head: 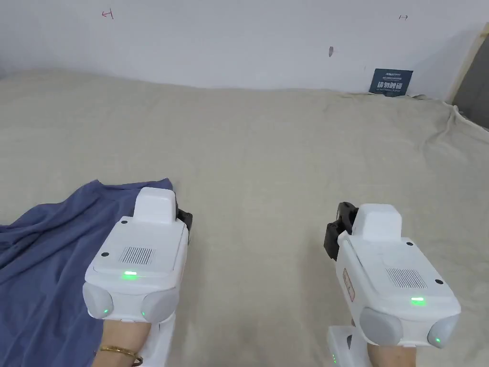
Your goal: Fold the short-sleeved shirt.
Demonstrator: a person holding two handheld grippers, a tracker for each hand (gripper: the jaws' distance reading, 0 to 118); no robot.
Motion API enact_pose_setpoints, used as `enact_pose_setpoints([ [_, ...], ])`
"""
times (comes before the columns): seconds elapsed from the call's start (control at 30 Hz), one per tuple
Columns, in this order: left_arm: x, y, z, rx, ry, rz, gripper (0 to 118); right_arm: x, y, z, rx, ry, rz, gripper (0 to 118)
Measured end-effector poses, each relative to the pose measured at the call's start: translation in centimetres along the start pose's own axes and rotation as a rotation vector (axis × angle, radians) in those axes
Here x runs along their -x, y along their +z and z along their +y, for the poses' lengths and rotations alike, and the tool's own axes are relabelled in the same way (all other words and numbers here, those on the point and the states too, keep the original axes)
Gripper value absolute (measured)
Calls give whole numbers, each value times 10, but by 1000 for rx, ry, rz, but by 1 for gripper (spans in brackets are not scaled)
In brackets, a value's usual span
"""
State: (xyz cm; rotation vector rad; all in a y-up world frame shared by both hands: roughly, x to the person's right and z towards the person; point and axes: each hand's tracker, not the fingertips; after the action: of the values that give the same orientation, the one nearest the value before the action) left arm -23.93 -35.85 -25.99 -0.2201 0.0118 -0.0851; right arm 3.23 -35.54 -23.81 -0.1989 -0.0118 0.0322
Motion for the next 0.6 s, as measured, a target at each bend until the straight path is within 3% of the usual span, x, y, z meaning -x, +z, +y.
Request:
enact_pose_setpoints([
  [0.6,-2,0,-3,14,11,-7,0,1,1,-1,2,4,14,0],
])
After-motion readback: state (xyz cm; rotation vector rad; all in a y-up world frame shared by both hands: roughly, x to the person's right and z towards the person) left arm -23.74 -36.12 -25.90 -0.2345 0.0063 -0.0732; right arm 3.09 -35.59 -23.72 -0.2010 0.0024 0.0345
